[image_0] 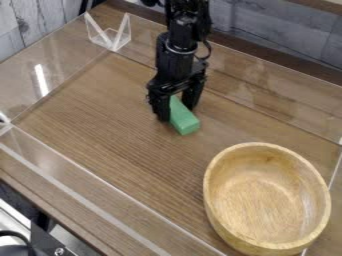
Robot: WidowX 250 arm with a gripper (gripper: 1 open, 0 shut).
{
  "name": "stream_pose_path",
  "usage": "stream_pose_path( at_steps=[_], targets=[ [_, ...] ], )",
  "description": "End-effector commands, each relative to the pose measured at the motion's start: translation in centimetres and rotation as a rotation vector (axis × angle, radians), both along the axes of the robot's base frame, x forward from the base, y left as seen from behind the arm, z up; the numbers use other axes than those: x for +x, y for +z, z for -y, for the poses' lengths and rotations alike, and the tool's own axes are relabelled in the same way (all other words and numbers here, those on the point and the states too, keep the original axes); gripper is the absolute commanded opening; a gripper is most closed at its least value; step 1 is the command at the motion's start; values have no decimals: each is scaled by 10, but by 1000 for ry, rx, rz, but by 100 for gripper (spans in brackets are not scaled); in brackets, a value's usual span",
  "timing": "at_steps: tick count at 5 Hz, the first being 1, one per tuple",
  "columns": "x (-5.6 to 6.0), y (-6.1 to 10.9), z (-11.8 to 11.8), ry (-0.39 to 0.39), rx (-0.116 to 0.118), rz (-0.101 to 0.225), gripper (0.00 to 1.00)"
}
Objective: Put green object into wooden bowl
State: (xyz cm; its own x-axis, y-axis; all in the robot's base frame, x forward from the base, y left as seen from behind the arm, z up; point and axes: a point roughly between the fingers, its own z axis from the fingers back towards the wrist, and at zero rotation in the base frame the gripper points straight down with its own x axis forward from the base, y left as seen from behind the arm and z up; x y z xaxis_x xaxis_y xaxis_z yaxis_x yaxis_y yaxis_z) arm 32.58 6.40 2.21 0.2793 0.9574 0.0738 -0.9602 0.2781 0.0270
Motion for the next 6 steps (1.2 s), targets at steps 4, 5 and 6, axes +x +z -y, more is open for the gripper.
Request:
stream_pose_path(
  at_steps=[4, 5, 6],
  targets=[
    [2, 5, -14, 27, -2, 10, 100],
    [0, 5, -10, -44, -1, 3, 100],
    [-6, 6, -2, -36, -1, -5, 100]
  ],
)
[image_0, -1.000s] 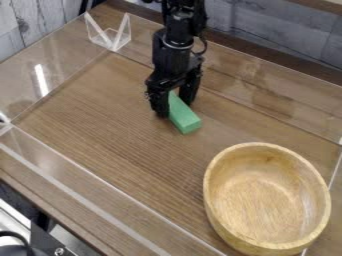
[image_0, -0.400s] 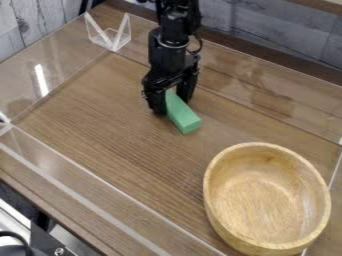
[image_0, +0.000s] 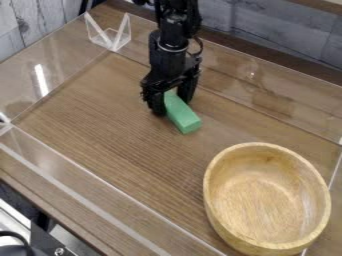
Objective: Put green object into wooden bowl
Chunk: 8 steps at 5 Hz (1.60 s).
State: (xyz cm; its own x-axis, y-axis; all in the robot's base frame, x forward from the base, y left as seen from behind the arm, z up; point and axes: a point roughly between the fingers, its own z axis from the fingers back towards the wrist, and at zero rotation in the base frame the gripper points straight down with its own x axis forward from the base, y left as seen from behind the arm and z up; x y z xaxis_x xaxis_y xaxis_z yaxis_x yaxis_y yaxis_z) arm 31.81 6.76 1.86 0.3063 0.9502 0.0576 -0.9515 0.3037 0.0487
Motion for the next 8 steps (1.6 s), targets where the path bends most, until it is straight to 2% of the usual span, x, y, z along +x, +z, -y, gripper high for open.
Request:
stream_pose_path(
  at_steps=[1, 2, 3, 4, 5, 7, 8],
  targets=[
    [-4, 11, 10, -5, 9, 13, 100],
    [-9, 13, 15, 5, 11, 6, 100],
    [-5, 11, 16, -50, 9, -3, 100],
    [-1, 9, 17, -103, 5, -13, 0],
    [-3, 7, 13, -107, -10, -26, 0],
    [-2, 41, 11, -210, -89, -63, 0],
    [3, 57, 15, -201, -141, -68, 0]
  ],
)
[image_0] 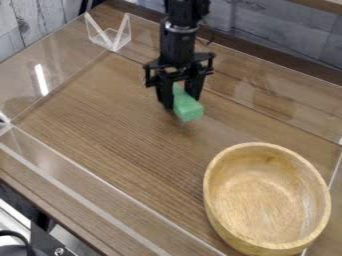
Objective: Put green object into wooden bowl
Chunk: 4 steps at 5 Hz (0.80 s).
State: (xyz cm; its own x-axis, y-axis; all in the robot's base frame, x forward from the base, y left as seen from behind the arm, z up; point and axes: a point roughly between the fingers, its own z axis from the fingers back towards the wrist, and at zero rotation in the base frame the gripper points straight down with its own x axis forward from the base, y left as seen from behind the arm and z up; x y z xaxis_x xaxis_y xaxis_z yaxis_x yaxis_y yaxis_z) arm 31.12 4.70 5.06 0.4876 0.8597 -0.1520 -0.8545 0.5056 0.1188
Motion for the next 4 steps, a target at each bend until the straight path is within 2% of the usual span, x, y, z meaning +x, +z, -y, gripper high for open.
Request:
stream_pose_path(
  at_steps=[1, 2, 3, 4],
  targets=[
    [16, 41, 5, 30, -44, 76, 0],
    [32, 55, 23, 73, -82, 74, 0],
    [42, 54, 35, 102, -89, 64, 100],
    [35, 61, 38, 143, -98, 55, 100]
  ],
)
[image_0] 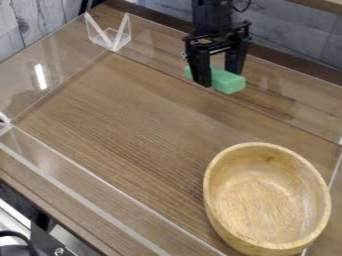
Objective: Put green object into wooden bowl
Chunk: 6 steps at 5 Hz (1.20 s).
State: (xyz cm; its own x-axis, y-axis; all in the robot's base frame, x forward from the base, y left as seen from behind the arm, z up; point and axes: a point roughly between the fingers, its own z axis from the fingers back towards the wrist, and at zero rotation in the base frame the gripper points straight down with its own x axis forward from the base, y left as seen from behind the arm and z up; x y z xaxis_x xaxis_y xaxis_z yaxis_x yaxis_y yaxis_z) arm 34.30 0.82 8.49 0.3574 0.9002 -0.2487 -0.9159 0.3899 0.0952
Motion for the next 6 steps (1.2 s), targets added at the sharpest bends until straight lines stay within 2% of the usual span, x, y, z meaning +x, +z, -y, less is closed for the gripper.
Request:
stream_pose_path(
  at_steps=[1, 3, 4, 6],
  targets=[
    [-5, 34, 2, 36, -12, 67, 100],
    [-27, 16, 6, 28, -10, 54, 100],
    [-35, 6, 6, 29, -8, 49, 100],
    [-40, -21, 18, 82, 8, 57, 100]
  ],
)
